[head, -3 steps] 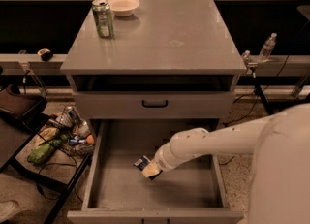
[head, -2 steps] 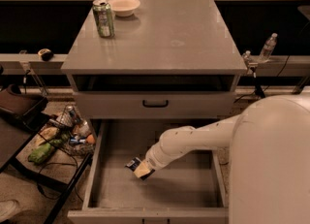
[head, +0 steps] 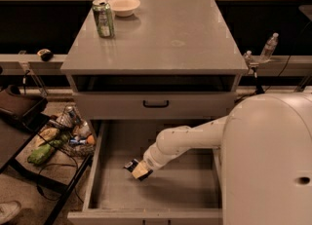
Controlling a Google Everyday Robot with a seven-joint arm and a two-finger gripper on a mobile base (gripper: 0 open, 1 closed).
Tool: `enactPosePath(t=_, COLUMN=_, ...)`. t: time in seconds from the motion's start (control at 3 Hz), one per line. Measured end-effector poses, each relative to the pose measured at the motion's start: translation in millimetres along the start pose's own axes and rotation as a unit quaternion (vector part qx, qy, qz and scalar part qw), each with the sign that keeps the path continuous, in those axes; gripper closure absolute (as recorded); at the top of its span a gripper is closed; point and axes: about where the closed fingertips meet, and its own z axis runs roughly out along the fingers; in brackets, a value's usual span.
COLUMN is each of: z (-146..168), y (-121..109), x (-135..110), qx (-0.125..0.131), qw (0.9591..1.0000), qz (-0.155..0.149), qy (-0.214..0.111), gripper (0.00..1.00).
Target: Place rxbar blueberry into middle drawer
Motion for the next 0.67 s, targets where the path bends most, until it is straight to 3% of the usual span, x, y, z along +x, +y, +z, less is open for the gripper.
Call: enactPosePath(t=0.67, z=0.1, y=0.1, x=0.0, qx=0.000, qw=1.0000, qz=0.000, qy=0.000, gripper=0.34)
